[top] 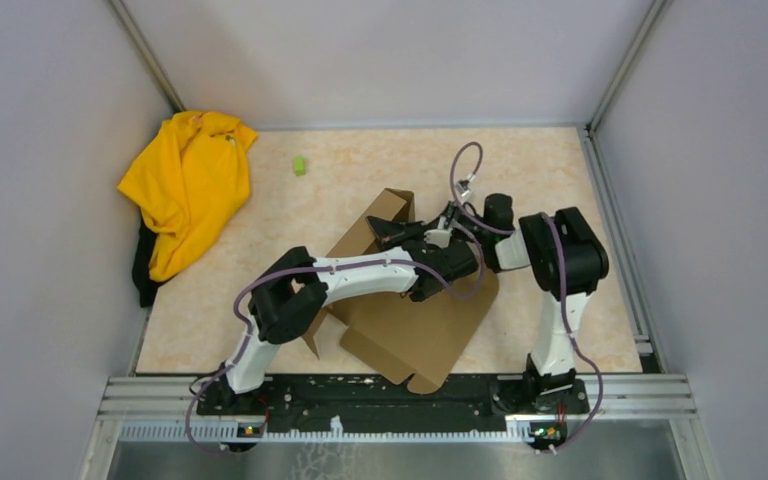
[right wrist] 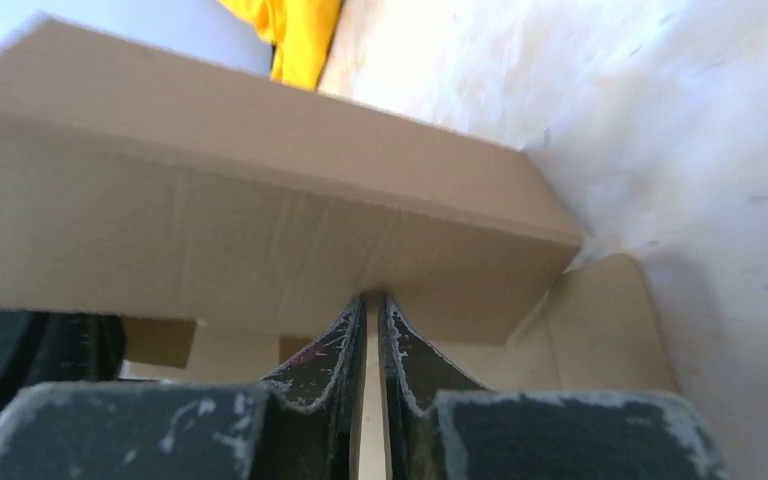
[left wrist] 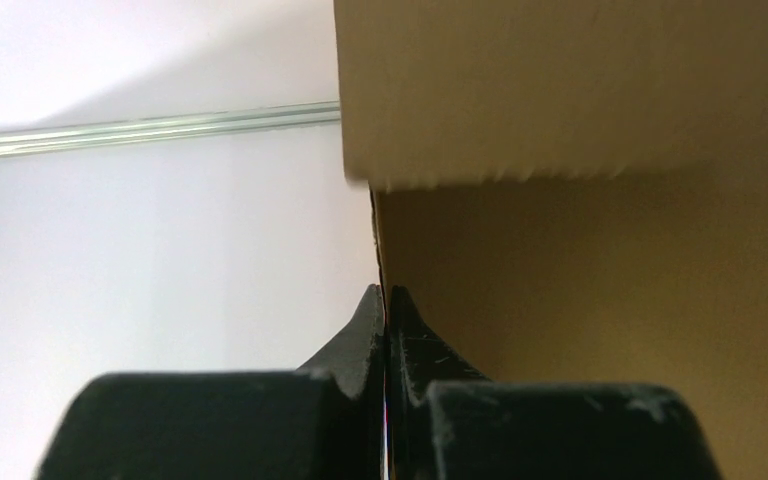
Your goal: Fold the paper box
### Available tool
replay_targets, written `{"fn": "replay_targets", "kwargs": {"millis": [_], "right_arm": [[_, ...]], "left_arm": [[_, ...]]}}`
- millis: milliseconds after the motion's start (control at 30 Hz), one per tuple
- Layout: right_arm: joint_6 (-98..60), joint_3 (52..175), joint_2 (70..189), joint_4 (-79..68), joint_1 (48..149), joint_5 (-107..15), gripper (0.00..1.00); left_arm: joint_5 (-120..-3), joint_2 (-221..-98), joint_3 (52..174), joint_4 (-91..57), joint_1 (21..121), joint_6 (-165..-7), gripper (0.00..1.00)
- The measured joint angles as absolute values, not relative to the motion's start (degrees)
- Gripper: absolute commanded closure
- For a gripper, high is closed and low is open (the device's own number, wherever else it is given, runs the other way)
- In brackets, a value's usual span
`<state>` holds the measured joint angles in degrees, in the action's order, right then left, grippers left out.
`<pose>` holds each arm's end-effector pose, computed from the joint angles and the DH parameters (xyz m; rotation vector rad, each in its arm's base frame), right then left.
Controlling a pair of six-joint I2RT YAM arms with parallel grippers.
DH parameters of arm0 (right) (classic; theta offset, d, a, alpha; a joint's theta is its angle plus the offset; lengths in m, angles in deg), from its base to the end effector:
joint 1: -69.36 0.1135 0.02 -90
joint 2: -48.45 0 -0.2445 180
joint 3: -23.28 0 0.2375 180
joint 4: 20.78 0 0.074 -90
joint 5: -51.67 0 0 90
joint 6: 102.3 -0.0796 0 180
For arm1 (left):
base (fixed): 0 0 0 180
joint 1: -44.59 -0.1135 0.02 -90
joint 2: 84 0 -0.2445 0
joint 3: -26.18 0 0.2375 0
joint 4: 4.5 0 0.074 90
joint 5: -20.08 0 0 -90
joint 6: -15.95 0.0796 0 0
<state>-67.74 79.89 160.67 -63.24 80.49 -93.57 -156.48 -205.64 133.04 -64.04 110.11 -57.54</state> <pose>0.3434 0.1342 0.1167 -0.0138 2.0347 1.6402 0.2377 -0.3304 0.1852 1.0323 1.5521 1.4784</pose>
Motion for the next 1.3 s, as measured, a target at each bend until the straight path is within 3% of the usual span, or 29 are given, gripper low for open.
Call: {"fn": "replay_targets", "kwargs": {"millis": [233, 867, 1067, 1167, 1300], "right_arm": [[-65.71, 80.63, 161.85, -60.58, 87.46, -92.59, 0.91], [-67.61, 76.06, 160.83, -75.22, 79.18, -90.64, 0.87], [-65.05, 76.72, 161.13, -75.48, 78.81, -90.25, 0.70], [-62.56, 78.29, 162.20, -74.81, 78.81, -89.55, 0.51], [-58.19, 81.33, 162.86, -70.98, 78.81, -88.32, 0.48]], "left_arm": [[-156.81, -206.23, 133.82, -66.31, 110.11, -59.77, 1.00], [-156.81, -206.43, 134.22, -68.59, 110.13, -62.28, 1.00], [-156.79, -206.43, 134.22, -68.61, 110.13, -62.34, 1.00], [-156.77, -206.43, 134.22, -68.61, 110.13, -62.37, 1.00], [-156.73, -206.43, 134.22, -68.63, 110.13, -62.37, 1.00]]}}
